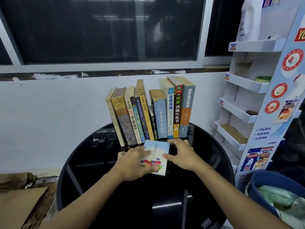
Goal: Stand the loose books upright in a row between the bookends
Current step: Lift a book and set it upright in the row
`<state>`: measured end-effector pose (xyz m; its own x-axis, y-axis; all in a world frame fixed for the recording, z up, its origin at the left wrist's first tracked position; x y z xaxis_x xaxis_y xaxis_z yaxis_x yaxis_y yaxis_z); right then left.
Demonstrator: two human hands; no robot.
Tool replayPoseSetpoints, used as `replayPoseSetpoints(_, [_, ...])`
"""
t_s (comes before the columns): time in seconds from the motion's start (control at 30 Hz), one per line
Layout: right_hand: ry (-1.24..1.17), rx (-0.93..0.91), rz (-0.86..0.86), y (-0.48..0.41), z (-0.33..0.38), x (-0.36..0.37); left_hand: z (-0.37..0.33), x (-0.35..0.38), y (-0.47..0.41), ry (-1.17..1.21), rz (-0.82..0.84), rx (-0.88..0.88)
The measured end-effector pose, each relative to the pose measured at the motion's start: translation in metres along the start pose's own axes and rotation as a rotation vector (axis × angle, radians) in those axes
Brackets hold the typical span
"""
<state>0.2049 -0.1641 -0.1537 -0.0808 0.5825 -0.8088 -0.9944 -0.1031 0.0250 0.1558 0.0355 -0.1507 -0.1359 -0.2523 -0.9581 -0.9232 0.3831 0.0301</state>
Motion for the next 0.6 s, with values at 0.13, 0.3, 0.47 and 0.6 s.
replayPoseSetpoints(0.13, [-0.216,-0.033,-0.014,0.002,0.005,-0.004,0.001,0.002,0.004,0.032,-0.021,0.033])
replayPoseSetpoints(0.3, [-0.47,0.055,-0.059,0.004,0.015,-0.009,0.003,0.007,0.008,0.101,-0.102,0.081])
replayPoseSetpoints(0.47, [-0.675,0.124,0.051,0.01,0.024,-0.019,0.0,0.004,0.011,0.151,-0.168,0.146])
replayPoseSetpoints(0.6, [-0.669,0.067,-0.029,0.02,0.033,-0.036,-0.002,-0.008,0.009,0.24,-0.199,0.196])
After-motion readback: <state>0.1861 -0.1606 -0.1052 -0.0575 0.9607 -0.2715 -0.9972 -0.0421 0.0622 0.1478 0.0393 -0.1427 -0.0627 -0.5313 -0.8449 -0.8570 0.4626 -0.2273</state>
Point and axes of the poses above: each hand's wrist, its own y-axis away from the middle knuckle, its own x-axis out of the palm, z = x × y, the point moved 5 cm from there along -y, towards the middle knuckle, and after that the axes turned 10 degrees about x, right-handed, at the moved point
